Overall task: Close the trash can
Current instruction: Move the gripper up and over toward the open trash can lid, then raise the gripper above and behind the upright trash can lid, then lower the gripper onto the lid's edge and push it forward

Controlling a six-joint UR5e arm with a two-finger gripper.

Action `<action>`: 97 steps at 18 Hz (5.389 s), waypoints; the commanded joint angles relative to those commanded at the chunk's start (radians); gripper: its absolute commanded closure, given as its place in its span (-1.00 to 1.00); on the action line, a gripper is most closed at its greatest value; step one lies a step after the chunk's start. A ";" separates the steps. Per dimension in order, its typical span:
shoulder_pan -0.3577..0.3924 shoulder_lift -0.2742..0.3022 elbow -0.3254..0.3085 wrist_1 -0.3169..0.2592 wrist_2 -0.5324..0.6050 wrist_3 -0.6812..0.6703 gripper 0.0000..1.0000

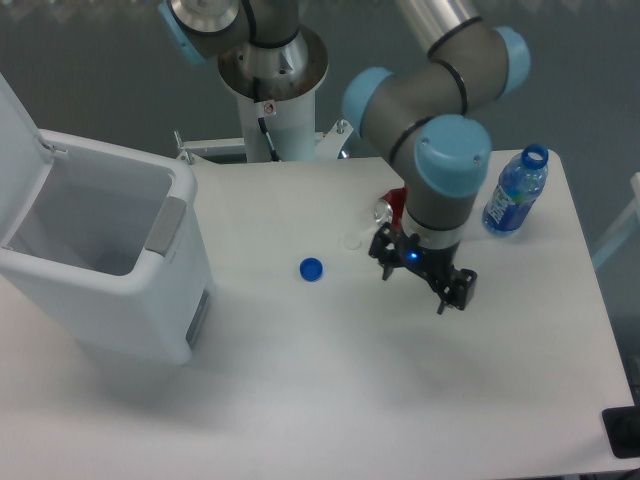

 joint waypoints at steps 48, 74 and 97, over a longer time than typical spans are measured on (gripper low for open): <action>-0.641 0.427 0.040 0.123 -0.283 -0.380 1.00; -0.712 0.424 0.052 0.018 -0.020 -0.370 1.00; -0.505 0.333 0.022 0.009 -0.023 -0.390 1.00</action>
